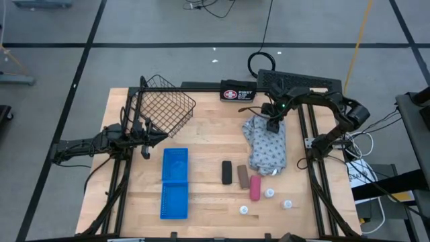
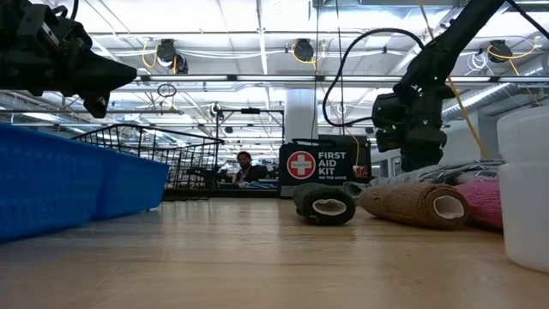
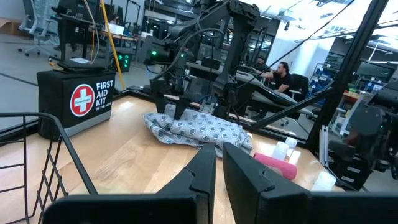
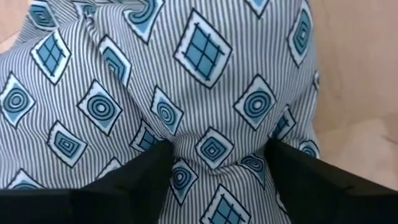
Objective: Pick & Place Medicine items
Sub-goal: Put the the gray patient gown into the black basket
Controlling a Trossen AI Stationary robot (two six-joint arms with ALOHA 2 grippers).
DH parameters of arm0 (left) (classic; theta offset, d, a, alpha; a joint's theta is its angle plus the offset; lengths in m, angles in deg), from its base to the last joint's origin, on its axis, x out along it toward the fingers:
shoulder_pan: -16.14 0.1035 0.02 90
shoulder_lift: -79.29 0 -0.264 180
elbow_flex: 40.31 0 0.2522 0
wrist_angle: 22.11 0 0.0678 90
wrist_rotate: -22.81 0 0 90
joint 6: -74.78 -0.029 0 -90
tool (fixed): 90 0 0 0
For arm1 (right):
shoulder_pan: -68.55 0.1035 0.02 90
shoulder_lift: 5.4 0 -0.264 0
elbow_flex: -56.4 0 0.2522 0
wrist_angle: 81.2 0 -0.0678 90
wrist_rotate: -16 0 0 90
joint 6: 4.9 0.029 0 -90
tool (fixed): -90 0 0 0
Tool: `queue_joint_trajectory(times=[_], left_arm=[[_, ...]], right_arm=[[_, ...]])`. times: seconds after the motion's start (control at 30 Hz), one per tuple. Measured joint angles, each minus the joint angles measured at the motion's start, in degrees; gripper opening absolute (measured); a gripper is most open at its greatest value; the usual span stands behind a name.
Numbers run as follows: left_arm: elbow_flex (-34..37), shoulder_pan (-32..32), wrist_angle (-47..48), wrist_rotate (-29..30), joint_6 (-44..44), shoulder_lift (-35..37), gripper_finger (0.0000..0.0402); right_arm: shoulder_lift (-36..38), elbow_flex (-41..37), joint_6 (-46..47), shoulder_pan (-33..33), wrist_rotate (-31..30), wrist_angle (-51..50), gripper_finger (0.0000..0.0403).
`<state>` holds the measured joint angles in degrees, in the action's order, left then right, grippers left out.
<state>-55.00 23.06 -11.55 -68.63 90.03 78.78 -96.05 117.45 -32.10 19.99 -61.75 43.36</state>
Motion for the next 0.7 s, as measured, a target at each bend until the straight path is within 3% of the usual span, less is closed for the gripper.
queue_joint_trajectory(times=[0.13, 0.37, 0.53, 0.7], left_arm=[[0.0, 0.0, 0.0, 0.0, 0.0, 0.0, 0.0037], [0.0, 0.0, 0.0, 0.0, 0.0, 0.0, 0.0037], [0.0, 0.0, 0.0, 0.0, 0.0, 0.0, 0.0037], [0.0, 0.0, 0.0, 0.0, 0.0, 0.0, 0.0037]], right_arm=[[-0.1, -0.8, 1.2, 0.0, -0.8, 0.8, 0.0176], [-0.1, -2.5, 0.7, -0.1, -1.3, 4.1, 0.0024], [0.5, -2.7, 1.1, -0.1, -0.2, 6.1, 0.0018], [5.3, -2.6, 4.8, 0.0, -5.0, 13.0, 0.0016]])
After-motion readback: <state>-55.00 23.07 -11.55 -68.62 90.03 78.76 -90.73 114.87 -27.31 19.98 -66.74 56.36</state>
